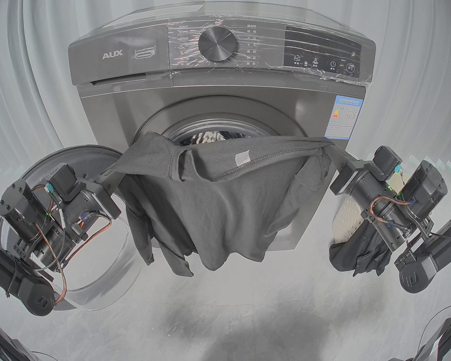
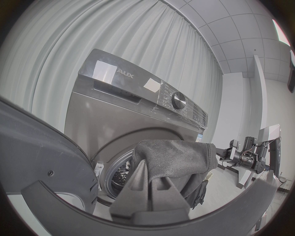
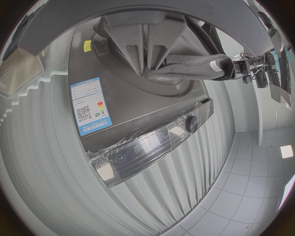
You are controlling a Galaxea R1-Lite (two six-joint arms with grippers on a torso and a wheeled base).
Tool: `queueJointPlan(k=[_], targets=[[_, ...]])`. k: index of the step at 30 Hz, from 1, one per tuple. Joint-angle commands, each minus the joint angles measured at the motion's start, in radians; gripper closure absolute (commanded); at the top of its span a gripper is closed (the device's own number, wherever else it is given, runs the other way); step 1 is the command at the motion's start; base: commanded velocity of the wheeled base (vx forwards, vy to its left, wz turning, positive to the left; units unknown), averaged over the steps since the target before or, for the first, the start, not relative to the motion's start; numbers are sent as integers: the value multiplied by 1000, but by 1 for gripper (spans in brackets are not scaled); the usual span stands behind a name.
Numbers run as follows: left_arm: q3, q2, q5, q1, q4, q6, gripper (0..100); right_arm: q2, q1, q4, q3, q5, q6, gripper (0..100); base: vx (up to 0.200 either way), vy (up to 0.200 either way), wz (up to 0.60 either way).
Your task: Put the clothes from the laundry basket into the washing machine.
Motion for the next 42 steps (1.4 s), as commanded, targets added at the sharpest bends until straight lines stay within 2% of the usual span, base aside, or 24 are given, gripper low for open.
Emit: queueJointPlan(k=[1,11,14,24,28,32,42], targets=[[-1,-6,1,-1,-1,1,100,-5,2,0,0,0,0,100,0,0,0],[22,16,-2,-22,-1,-5,100,-1,16,1,8,1,0,100,0,0,0],[31,44,2,-31,-1,4,100,2,22,0,11,0,0,100,0,0,0],[36,30,4,-31,-1,4,100,2,27,0,38,1,3,100,0,0,0],[18,28,4,-39,-1,-2,100,-4,25,0,72,14,2,100,0,0,0],[-5,25,6,-54,-1,-6,100,-5,19,0,64,14,2,100,0,0,0],[-2,20,6,-65,-1,-3,100,-4,25,0,84,15,14,100,0,0,0]])
